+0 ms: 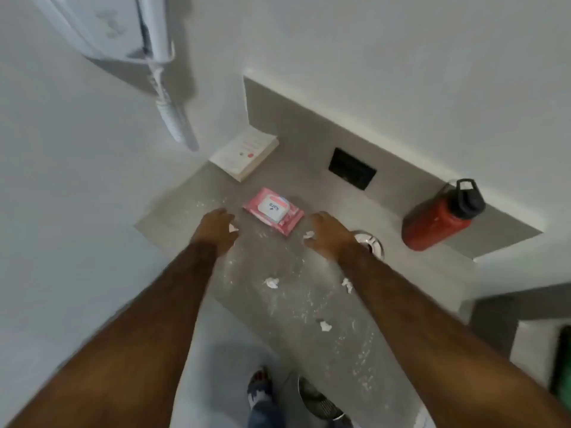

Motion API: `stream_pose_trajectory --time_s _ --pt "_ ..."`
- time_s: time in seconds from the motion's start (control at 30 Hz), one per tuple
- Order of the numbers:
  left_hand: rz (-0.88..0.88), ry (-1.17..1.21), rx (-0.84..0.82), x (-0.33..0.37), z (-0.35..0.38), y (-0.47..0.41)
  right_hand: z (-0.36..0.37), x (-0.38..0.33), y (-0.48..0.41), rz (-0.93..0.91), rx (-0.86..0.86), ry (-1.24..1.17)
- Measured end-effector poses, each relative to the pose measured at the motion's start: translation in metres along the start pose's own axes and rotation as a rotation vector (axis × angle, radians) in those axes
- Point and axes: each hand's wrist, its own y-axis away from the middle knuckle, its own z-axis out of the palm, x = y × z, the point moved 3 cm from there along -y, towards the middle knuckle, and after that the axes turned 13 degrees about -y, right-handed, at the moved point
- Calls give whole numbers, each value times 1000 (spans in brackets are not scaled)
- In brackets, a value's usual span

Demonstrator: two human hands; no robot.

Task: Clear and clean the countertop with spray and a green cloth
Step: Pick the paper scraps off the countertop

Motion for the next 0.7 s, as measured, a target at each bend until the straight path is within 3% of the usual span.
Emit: stream_pose_trajectory --time_s 0.1,0.3,0.6,0.7 --pt "-87 32 17 -18 24 -14 25 0 -20 42 44 1" --pt "-60 67 67 -13 33 -22 30 0 -29 8 149 9" --pt "-23 283 36 38 26 41 -5 21 34 34 129 -131" --pt "33 330 13 58 34 69 -11 44 67 77 53 -111"
